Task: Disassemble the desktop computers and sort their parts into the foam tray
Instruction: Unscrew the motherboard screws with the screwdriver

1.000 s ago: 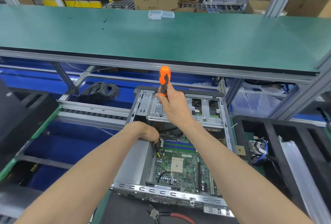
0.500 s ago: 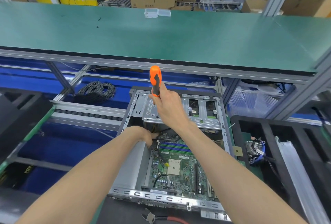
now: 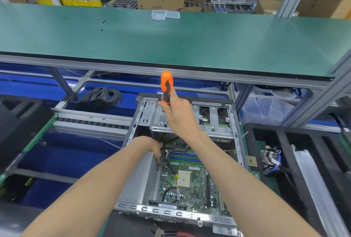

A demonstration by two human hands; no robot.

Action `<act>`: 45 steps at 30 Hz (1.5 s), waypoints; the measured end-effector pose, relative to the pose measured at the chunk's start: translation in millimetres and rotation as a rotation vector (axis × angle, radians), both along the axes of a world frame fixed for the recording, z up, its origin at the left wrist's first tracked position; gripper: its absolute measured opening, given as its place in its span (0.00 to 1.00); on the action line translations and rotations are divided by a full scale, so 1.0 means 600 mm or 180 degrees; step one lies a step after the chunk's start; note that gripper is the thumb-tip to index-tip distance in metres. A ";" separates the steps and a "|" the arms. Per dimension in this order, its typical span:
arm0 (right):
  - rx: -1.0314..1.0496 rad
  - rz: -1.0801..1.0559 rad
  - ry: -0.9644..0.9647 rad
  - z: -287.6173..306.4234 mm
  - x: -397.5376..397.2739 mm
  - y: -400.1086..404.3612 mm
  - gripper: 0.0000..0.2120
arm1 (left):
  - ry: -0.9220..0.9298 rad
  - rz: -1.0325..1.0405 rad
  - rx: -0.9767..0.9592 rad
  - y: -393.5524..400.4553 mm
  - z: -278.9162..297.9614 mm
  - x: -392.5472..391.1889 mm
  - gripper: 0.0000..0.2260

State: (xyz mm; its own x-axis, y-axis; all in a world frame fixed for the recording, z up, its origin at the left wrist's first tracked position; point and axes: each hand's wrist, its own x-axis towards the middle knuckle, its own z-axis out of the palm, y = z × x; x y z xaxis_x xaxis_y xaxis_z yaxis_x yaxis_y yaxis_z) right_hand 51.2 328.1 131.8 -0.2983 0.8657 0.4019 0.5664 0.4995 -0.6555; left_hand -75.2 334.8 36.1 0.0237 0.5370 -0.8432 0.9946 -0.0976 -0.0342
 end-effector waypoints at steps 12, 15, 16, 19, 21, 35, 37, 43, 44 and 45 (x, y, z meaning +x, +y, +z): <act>-0.0127 0.0032 -0.0163 -0.005 -0.003 0.002 0.15 | 0.0080 -0.0297 0.0333 0.003 -0.005 0.002 0.35; -0.0227 -0.0022 -0.0244 0.000 -0.002 0.006 0.17 | 0.0080 -0.0388 0.0239 0.002 -0.003 0.004 0.35; -0.0262 -0.0033 -0.0262 0.002 -0.001 0.007 0.17 | 0.0075 -0.0411 0.0229 0.003 -0.002 0.005 0.35; -0.0326 -0.0015 -0.0218 0.001 0.000 0.004 0.14 | -0.0009 -0.0343 0.0223 0.002 -0.003 0.003 0.33; -0.0388 -0.0039 -0.0229 0.000 -0.001 0.003 0.11 | -0.0111 -0.0211 0.0281 0.001 -0.002 0.002 0.31; 0.0339 0.0011 -0.0746 0.024 -0.009 -0.020 0.11 | -0.1658 0.1012 0.0743 -0.012 0.013 -0.016 0.19; 0.0507 -0.0091 -0.0407 0.055 -0.011 -0.022 0.09 | -0.1727 0.1153 0.0783 -0.014 0.016 -0.012 0.19; 0.0601 -0.0186 0.0417 0.082 0.014 -0.052 0.08 | -0.1413 0.0659 0.1012 -0.022 0.031 -0.014 0.19; 0.0614 -0.0196 0.0482 0.079 0.020 -0.060 0.09 | -0.1369 0.0557 0.1004 -0.024 0.035 -0.016 0.18; 0.0638 -0.0203 0.0506 0.076 0.025 -0.068 0.10 | -0.1341 0.0456 0.1000 -0.026 0.039 -0.017 0.17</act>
State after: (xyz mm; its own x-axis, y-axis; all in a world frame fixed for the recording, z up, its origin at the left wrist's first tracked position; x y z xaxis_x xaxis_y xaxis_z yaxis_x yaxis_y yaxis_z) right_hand 66.4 287.2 177.6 -0.1650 0.7791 0.6048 0.4986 0.5950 -0.6304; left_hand -85.4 319.3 59.5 0.2330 0.7843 -0.5749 0.9311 -0.0093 0.3646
